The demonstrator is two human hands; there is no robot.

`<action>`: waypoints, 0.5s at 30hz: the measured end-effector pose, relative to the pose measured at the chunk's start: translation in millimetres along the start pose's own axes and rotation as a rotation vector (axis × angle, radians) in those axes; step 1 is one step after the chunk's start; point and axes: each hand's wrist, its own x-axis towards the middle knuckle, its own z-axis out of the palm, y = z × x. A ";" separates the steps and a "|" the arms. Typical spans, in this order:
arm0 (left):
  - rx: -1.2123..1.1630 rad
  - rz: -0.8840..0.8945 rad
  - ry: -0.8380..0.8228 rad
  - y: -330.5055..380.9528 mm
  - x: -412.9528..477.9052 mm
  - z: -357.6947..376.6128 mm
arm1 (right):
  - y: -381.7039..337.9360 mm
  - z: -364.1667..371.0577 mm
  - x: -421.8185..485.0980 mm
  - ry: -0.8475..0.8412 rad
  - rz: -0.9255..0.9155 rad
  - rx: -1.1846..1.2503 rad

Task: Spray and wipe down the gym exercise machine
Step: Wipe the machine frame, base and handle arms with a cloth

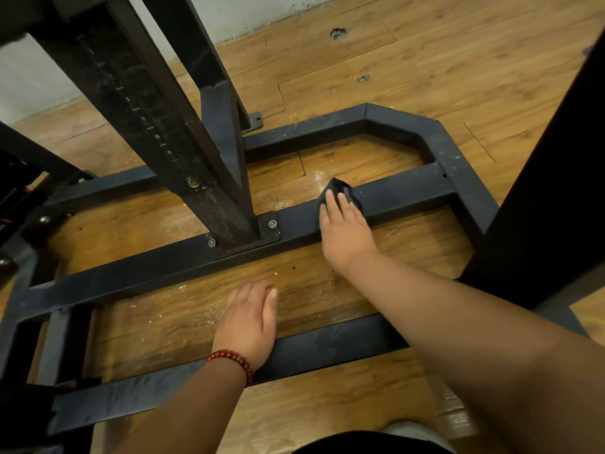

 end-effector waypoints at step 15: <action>-0.012 -0.022 -0.022 2.1 -0.7 -2.2 | 15.7 2.2 -3.6 0.109 0.017 0.074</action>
